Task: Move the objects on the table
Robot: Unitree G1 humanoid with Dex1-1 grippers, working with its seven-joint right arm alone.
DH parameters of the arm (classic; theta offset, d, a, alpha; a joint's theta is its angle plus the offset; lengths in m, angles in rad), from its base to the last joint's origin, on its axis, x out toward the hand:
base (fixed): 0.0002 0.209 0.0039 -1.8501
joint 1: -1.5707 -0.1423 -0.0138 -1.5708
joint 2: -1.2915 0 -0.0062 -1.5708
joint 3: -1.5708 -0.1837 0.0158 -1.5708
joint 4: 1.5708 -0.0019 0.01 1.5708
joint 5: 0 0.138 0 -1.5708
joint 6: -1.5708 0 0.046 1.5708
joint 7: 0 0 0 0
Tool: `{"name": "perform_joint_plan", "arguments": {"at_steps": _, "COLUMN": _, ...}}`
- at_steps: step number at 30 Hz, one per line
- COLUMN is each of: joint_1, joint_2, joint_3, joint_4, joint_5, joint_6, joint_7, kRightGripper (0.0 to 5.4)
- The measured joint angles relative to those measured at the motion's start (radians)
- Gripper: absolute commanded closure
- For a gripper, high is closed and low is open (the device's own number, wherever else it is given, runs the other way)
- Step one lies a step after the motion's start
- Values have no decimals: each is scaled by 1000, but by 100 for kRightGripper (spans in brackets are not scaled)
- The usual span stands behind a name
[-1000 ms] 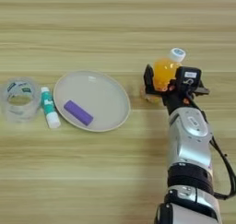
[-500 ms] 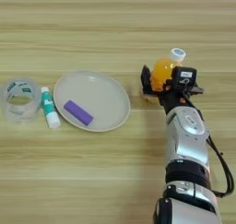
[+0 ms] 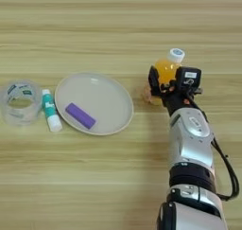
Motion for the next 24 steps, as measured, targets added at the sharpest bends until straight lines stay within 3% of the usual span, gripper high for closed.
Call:
{"name": "perform_joint_plan", "arguments": {"at_steps": 9, "joint_1": 4, "joint_2": 2, "joint_3": 2, "joint_4": -15, "joint_5": 2, "joint_6": 1, "joint_7": 3, "kRightGripper": 187}}
{"name": "perform_joint_plan", "arguments": {"at_steps": 19, "joint_1": 92, "joint_2": 38, "joint_3": 31, "joint_4": -356, "joint_5": 10, "joint_6": 74, "joint_7": -12, "kRightGripper": 187}}
{"name": "perform_joint_plan", "arguments": {"at_steps": 24, "joint_1": 111, "joint_2": 47, "joint_3": 53, "joint_4": -454, "joint_5": 14, "joint_6": 116, "joint_7": -10, "kRightGripper": 187}}
